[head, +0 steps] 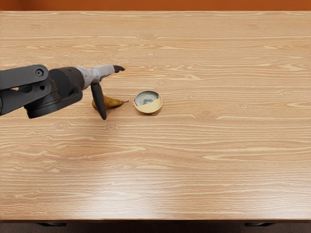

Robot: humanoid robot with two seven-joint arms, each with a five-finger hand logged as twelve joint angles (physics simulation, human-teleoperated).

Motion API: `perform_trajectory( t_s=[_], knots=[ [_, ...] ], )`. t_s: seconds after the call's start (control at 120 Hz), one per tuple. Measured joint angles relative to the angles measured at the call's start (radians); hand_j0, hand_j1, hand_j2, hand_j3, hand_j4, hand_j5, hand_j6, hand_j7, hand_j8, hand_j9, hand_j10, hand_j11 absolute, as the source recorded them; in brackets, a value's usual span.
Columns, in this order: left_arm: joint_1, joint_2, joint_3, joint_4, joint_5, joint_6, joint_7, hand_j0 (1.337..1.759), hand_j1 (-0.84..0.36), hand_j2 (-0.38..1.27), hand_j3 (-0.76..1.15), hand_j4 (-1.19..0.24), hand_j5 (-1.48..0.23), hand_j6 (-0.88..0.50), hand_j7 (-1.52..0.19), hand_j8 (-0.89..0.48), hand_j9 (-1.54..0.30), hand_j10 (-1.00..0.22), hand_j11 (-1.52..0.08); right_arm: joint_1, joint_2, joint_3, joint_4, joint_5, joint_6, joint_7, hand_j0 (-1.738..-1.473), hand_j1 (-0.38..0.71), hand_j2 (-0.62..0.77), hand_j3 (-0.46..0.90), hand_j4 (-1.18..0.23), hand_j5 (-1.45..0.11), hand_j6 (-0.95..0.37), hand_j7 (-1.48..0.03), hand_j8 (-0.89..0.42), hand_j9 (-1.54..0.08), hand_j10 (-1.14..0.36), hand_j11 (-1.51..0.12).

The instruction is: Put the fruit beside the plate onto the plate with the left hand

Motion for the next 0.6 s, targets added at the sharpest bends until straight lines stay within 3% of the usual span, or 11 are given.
perform_trajectory(
  t_s=[0.325, 0.6],
  knots=[
    [0.021, -0.003, 0.041, 0.003, 0.074, 0.16, 0.0, 1.658, 0.2, 0.03, 0.0, -0.13, -0.16, -0.13, -0.16, -0.13, -0.16, -0.13, -0.16, 0.0, 0.0, 0.0, 0.0, 0.0, 0.0, 0.0, -1.658, -0.32, 0.0, 0.0, -0.02, -0.03, -0.02, -0.03, -0.02, -0.03, -0.02, -0.03],
    [0.051, -0.023, 0.073, 0.008, 0.08, 0.19, 0.0, 1.658, 0.12, 0.04, 0.0, -0.2, -0.25, -0.2, -0.25, -0.2, -0.25, -0.2, -0.25, 0.0, 0.0, 0.0, 0.0, 0.0, 0.0, 0.0, -1.658, -0.32, 0.0, 0.0, -0.02, -0.03, -0.02, -0.03, -0.02, -0.03, -0.02, -0.03]
  ],
)
